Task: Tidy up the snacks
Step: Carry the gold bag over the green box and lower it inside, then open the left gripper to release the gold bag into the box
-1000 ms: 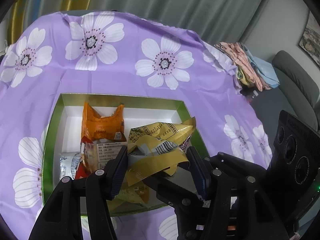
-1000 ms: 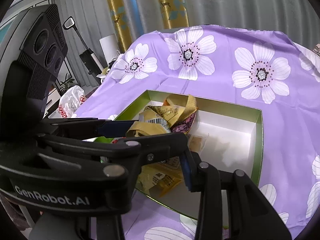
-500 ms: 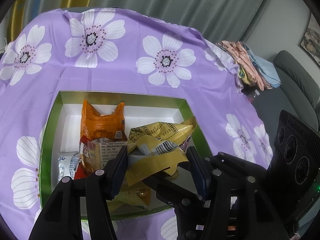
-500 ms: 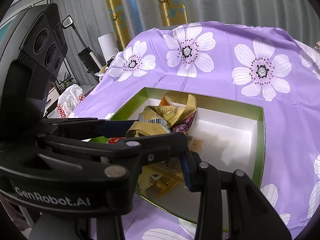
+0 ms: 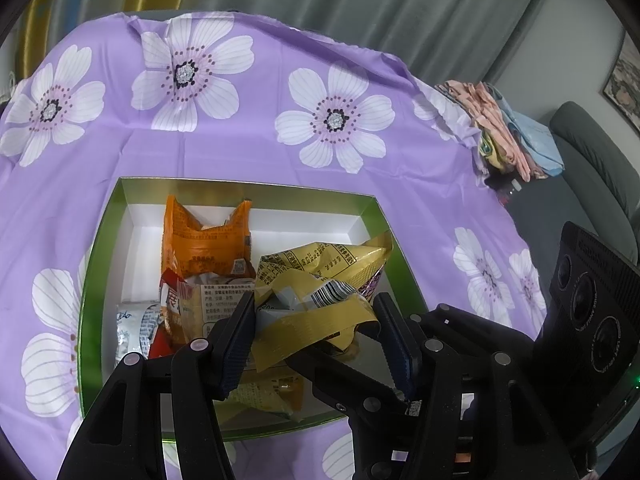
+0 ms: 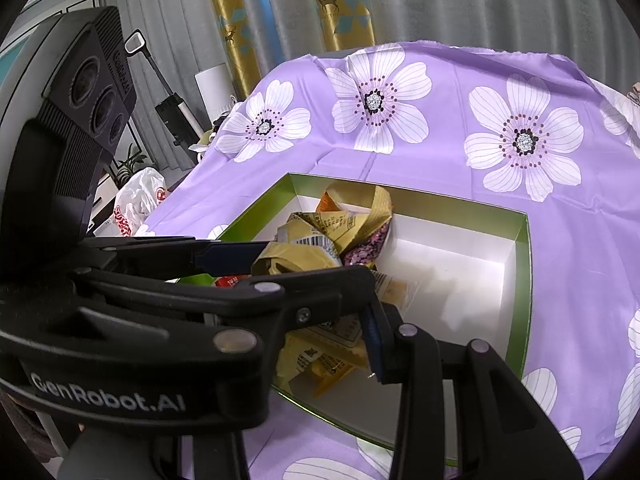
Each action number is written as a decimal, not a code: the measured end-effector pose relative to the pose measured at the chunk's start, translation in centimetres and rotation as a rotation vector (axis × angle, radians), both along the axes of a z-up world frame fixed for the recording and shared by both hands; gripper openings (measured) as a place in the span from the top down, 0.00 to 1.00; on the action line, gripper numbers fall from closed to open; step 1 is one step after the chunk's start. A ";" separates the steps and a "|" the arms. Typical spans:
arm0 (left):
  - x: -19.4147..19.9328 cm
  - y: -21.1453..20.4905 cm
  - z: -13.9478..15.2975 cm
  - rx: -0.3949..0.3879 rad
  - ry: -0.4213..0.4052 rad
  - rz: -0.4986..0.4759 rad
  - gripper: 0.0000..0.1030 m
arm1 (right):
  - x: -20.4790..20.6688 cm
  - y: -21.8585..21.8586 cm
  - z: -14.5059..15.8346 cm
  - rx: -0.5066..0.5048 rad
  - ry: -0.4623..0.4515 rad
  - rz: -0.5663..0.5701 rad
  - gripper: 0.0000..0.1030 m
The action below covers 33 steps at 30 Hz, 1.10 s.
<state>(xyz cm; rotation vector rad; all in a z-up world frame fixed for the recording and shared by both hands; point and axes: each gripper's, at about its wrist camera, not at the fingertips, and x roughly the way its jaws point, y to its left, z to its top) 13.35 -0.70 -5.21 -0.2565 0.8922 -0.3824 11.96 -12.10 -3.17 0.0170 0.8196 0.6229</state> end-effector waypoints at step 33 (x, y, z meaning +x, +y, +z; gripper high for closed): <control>0.1 -0.1 -0.3 0.002 0.020 0.011 0.43 | 0.1 -0.1 -0.3 -0.002 0.003 0.003 0.61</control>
